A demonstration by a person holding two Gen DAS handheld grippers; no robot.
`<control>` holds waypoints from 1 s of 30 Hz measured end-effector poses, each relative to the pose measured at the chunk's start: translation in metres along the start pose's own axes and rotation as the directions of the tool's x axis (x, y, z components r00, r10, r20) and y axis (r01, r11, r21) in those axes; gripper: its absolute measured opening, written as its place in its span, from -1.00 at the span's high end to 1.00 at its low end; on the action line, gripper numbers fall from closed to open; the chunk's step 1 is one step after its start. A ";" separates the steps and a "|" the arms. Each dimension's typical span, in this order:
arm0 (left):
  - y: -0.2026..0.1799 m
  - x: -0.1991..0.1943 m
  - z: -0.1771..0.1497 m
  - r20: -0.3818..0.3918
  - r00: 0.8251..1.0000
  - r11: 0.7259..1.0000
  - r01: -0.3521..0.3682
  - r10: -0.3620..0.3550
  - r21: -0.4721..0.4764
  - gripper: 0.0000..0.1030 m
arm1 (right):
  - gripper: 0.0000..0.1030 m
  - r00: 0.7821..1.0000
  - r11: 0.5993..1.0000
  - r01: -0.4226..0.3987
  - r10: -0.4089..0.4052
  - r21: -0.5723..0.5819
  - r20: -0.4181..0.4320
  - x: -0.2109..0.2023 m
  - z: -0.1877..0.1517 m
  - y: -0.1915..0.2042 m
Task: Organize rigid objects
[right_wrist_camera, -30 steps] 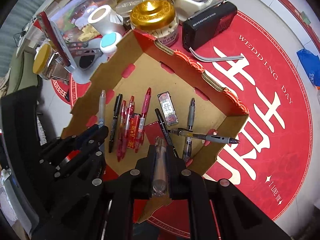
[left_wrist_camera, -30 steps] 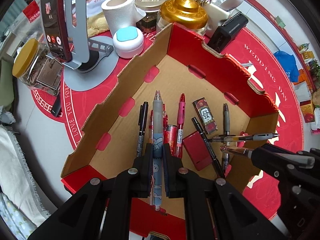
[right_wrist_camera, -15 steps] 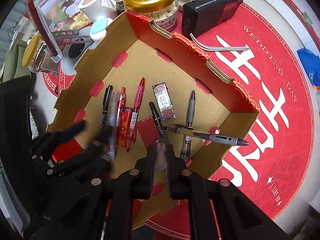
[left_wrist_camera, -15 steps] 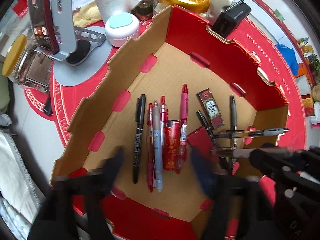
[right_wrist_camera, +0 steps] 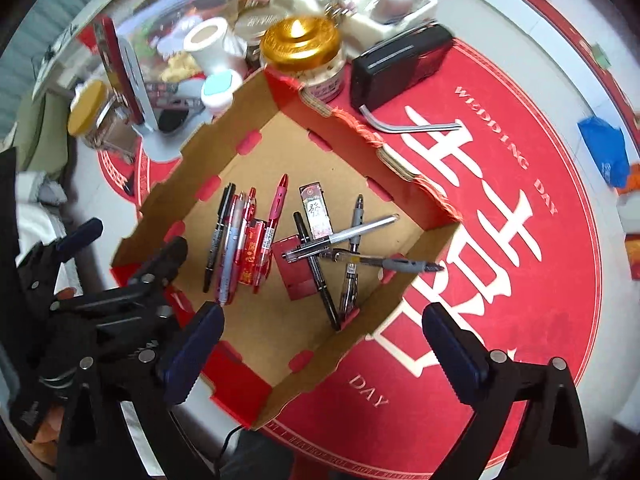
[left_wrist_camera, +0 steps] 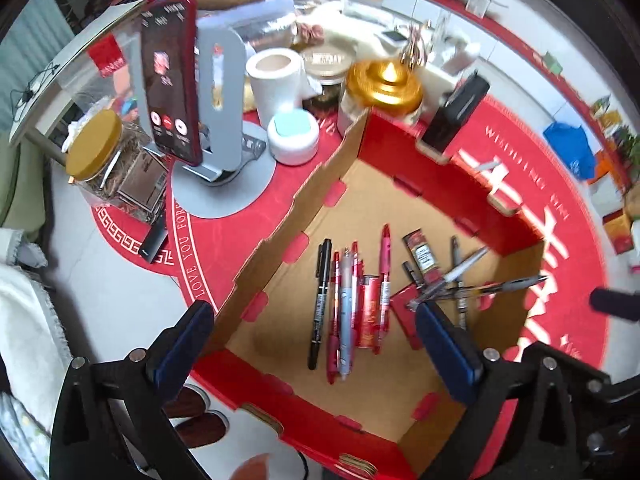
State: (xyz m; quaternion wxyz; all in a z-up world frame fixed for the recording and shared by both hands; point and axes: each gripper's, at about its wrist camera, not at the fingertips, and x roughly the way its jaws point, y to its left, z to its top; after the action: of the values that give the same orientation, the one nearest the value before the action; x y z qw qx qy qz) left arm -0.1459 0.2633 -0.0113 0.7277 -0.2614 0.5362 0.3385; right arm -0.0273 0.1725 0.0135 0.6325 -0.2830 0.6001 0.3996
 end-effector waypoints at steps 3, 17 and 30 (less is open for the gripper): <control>-0.004 -0.019 0.002 0.032 0.999 1.000 -0.019 0.019 0.020 -0.99 | -0.94 0.999 0.999 0.011 -0.013 0.040 0.038 -0.023 -0.008 -0.003; -0.010 -0.057 -0.028 -0.015 0.999 0.999 -0.044 0.044 0.000 -0.99 | -0.95 0.993 0.996 0.040 -0.048 0.080 0.108 -0.067 -0.033 0.005; -0.001 -0.067 -0.038 -0.044 0.998 0.999 -0.035 0.035 -0.011 -0.99 | -0.97 0.991 0.997 0.074 -0.076 0.020 0.113 -0.073 -0.033 0.025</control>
State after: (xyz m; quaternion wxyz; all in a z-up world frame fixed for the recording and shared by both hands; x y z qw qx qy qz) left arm -0.1807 0.2202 0.0423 0.7082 -0.2637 0.5544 0.3486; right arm -0.0633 0.1455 0.0842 0.6825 -0.2769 0.5552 0.3863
